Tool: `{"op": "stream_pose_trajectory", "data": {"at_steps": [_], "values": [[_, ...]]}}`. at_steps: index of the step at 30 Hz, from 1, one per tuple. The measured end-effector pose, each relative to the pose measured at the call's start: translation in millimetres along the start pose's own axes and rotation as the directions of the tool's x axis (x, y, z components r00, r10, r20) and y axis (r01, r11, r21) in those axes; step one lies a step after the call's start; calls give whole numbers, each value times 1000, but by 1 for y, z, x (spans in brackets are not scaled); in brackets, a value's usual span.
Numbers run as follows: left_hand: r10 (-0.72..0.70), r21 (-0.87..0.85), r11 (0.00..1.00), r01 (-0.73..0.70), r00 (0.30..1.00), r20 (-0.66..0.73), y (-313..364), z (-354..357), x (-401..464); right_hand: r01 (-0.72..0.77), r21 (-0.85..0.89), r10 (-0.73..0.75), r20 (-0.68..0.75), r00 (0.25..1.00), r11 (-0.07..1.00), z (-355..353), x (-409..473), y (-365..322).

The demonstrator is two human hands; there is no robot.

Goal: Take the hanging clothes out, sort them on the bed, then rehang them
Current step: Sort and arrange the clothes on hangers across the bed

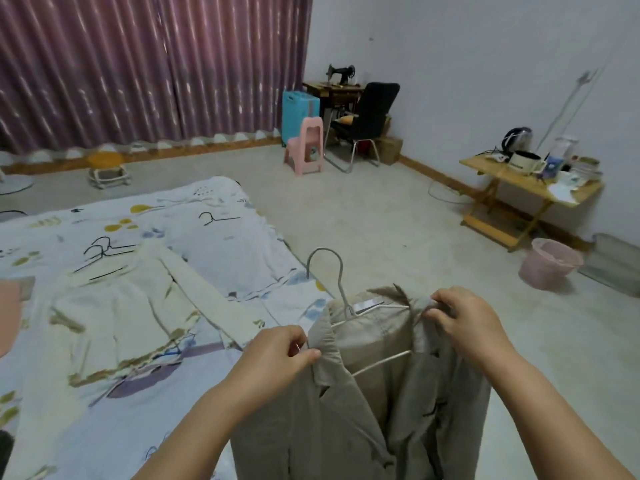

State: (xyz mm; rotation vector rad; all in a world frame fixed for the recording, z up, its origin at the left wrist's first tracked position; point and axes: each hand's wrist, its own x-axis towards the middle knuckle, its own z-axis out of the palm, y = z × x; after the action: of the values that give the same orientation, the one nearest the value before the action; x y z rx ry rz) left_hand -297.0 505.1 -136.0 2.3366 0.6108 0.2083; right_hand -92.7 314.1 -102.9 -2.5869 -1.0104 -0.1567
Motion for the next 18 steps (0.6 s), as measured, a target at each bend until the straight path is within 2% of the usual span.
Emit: {"op": "stream_pose_trajectory", "data": {"at_steps": [6, 10, 14, 18], "values": [[-107, 2, 994, 108, 992, -60, -38, -1, 75, 9, 26, -11, 105, 994, 1000, 56, 83, -4], [-237, -41, 971, 234, 955, -179, -70, 5, 124, 17, 53, -25, 156, 987, 998, 102, 145, -10], [-413, -157, 911, 383, 844, -341, -106, 20, 177, 54, 115, -76, 190, 979, 992, 159, 209, -17], [-533, -259, 846, 466, 727, -433, -143, 41, 227, 100, 116, -125, 232, 965, 988, 221, 260, -22]]}}
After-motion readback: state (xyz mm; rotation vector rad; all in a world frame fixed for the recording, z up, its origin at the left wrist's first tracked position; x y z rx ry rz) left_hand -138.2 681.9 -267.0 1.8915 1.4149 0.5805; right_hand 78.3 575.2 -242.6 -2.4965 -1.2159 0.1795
